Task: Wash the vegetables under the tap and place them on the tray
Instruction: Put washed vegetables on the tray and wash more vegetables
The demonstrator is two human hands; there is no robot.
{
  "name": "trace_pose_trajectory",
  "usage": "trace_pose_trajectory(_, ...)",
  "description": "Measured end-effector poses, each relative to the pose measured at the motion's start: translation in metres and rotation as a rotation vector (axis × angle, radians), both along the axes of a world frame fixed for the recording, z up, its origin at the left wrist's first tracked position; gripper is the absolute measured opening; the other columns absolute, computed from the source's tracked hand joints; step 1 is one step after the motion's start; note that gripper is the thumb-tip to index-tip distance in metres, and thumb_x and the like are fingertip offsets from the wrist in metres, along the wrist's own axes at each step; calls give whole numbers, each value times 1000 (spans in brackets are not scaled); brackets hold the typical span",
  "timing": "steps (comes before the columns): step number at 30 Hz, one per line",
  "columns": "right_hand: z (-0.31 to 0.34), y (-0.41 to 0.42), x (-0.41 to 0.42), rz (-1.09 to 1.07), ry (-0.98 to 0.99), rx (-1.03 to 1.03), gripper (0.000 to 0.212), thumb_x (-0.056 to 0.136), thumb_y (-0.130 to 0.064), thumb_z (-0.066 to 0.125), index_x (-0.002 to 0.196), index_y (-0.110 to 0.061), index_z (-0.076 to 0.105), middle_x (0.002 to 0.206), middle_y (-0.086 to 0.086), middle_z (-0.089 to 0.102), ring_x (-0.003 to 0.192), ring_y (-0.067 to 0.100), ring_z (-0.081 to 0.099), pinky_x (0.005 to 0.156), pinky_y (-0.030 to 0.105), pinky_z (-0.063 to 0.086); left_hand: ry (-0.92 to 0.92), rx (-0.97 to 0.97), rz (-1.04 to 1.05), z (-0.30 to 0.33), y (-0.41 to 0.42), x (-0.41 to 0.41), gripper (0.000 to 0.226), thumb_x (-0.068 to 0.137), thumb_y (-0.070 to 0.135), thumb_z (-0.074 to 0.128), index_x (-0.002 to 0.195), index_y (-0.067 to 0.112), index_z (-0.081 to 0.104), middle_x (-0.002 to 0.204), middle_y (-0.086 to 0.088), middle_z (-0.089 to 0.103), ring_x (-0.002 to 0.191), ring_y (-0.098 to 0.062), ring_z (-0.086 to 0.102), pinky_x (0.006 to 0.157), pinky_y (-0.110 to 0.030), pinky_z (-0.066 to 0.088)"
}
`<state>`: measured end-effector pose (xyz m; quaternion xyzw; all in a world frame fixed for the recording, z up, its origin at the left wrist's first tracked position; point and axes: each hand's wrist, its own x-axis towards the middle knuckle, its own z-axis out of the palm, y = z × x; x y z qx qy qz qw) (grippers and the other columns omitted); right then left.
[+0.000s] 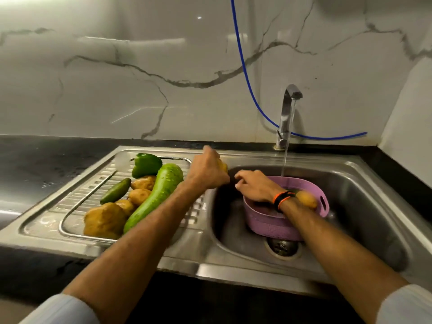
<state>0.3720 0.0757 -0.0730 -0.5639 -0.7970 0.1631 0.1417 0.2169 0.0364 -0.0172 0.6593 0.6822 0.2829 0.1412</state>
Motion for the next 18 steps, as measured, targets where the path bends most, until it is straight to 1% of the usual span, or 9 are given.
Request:
trace_pose_trajectory(1, 11, -2, -9, 11, 56, 38, 39, 93, -19, 51, 129, -9, 59, 121, 14, 67, 116, 32, 58, 98, 36, 46, -21, 10, 22, 7, -2, -11, 65, 75, 23, 83, 129, 10, 50, 126, -13, 59, 117, -30, 56, 84, -27, 42)
trace_pose_trajectory(3, 30, -8, -33, 52, 148, 99, 35, 91, -16, 53, 125, -10, 62, 117, 10, 69, 110, 26, 62, 96, 32, 46, -50, 19, 71, 20, -10, -38, 69, 70, 26, 87, 129, 15, 53, 125, -9, 57, 111, -25, 55, 83, -26, 40)
trace_pose_trajectory(6, 46, -20, -69, 114, 241, 165, 32, 91, -19, 57, 122, -12, 65, 116, 5, 69, 107, 19, 63, 95, 30, 49, -27, 32, 133, 32, -28, -76, 64, 66, 25, 90, 122, 18, 61, 114, -3, 61, 95, -16, 51, 78, -26, 42)
trace_pose_trajectory(8, 50, -29, -91, 154, 275, 209, 29, 91, -20, 58, 118, -14, 67, 113, 4, 70, 103, 18, 64, 90, 28, 49, -14, 41, 181, 33, -39, -102, 61, 63, 24, 92, 119, 18, 66, 112, -6, 67, 91, -17, 56, 75, -26, 46)
trace_pose_trajectory(11, 51, -41, -118, 204, 275, 232, 28, 90, -20, 60, 116, -15, 68, 115, 5, 70, 105, 18, 63, 89, 25, 46, -42, 61, 234, 32, -53, -132, 64, 60, 23, 94, 118, 13, 69, 111, -10, 69, 99, -24, 65, 83, -33, 55)
trace_pose_trajectory(13, 50, -48, -132, 220, 260, 249, 28, 90, -19, 60, 116, -14, 68, 118, 6, 68, 109, 19, 62, 89, 22, 42, -32, 68, 277, 29, -58, -151, 64, 60, 27, 94, 118, 13, 70, 110, -10, 69, 101, -26, 65, 84, -35, 55)
trace_pose_trajectory(15, 48, -53, -142, 235, 240, 261, 29, 90, -19, 60, 117, -13, 68, 120, 6, 67, 111, 21, 60, 91, 22, 40, -12, 45, 290, 26, -61, -162, 64, 61, 33, 93, 117, 13, 70, 110, -10, 70, 100, -25, 65, 84, -36, 55)
trace_pose_trajectory(16, 46, -55, -145, 239, 229, 259, 29, 90, -19, 60, 117, -12, 67, 120, 7, 67, 112, 21, 59, 92, 23, 40, -8, 20, 269, 24, -61, -165, 69, 61, 38, 93, 119, 12, 68, 111, -10, 70, 101, -25, 65, 86, -37, 55)
trace_pose_trajectory(18, 43, -59, -150, 237, 205, 256, 29, 91, -20, 60, 117, -10, 67, 120, 9, 66, 111, 23, 58, 92, 25, 40, -25, -71, 192, 19, -63, -169, 87, 58, 46, 93, 131, 12, 60, 122, -9, 66, 110, -24, 63, 95, -40, 54)
